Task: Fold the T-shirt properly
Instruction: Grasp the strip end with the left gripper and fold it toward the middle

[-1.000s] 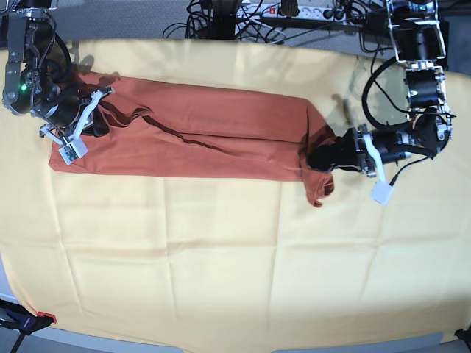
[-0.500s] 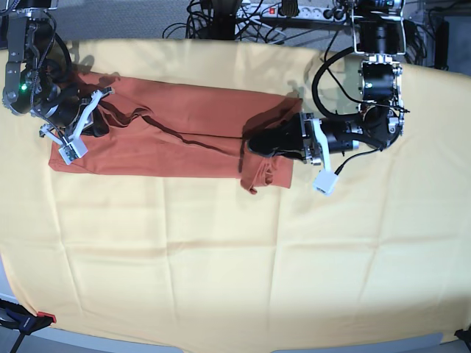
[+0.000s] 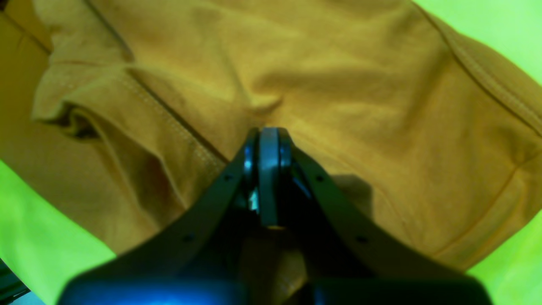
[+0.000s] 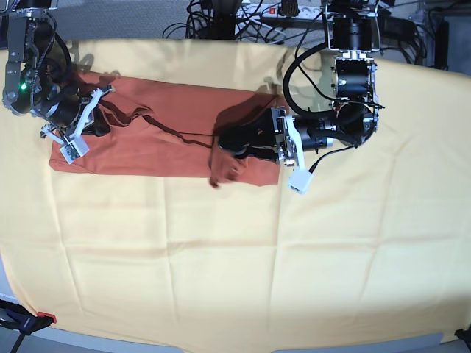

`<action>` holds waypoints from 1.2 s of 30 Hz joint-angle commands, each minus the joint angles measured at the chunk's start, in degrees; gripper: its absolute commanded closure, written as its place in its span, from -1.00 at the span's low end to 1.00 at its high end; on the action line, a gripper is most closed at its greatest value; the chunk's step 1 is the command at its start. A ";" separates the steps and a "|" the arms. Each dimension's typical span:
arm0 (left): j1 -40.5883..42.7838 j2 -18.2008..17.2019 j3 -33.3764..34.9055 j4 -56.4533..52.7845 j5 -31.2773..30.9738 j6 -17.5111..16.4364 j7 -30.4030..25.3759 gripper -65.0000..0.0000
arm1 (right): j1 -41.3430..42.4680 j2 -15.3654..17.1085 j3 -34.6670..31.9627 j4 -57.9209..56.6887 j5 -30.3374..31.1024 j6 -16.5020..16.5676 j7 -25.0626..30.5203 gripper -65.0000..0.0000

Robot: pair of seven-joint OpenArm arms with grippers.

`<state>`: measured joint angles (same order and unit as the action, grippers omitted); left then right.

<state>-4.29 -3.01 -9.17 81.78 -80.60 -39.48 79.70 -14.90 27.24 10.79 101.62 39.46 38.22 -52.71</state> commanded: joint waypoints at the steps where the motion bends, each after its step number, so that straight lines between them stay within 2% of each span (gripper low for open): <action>1: -0.61 0.15 0.68 0.59 0.52 -0.52 -0.87 -0.03 | 0.44 0.85 0.42 0.63 0.68 0.61 0.57 1.00; 2: -0.50 0.15 1.33 0.22 2.49 -0.52 -2.58 -0.12 | 0.44 0.85 0.42 0.63 0.79 0.59 0.59 1.00; 4: -0.04 0.17 2.73 -0.15 1.86 -0.52 -4.68 -0.12 | 0.52 0.85 0.42 0.63 0.83 0.59 0.70 1.00; 7: -0.04 0.17 4.59 -0.13 -4.40 -0.52 -2.36 -0.11 | 0.59 0.87 0.42 0.63 0.81 0.59 0.66 1.00; 15: -0.52 0.20 4.76 0.04 -4.40 -0.52 -0.28 -0.08 | 0.55 0.85 0.42 0.63 0.81 0.57 0.68 1.00; 16: -0.52 0.13 4.37 0.13 -4.40 -0.52 -0.26 0.04 | 0.61 0.85 0.42 0.63 0.81 0.57 0.66 1.00; 17: -0.52 0.11 3.56 0.15 -4.40 -0.52 -0.33 0.24 | 0.61 0.85 0.42 0.63 0.81 0.57 0.66 1.00; 19: -0.50 0.15 1.01 0.15 -4.40 -0.52 -0.35 0.86 | 0.59 0.85 0.42 0.63 0.85 0.57 0.68 1.00; 20: -0.48 0.15 -0.44 0.15 -4.40 -0.52 -0.33 1.00 | 0.59 0.85 0.42 0.63 0.85 0.57 0.66 1.00; 25: 0.04 0.11 -2.58 0.11 -4.40 -0.52 0.30 1.00 | 0.59 0.85 0.42 0.63 0.83 0.57 0.66 1.00; 31: 2.75 -0.37 4.28 0.11 -4.40 -0.52 0.30 1.00 | 0.61 0.85 0.42 0.63 1.03 0.52 0.68 1.00; 36: 3.17 -0.35 9.33 0.13 1.95 -0.52 0.30 1.00 | 0.59 0.87 0.42 0.63 0.98 0.17 0.66 1.00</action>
<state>-0.62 -3.51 0.03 81.19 -77.91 -39.70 79.57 -14.76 27.24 10.76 101.60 39.51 38.37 -52.69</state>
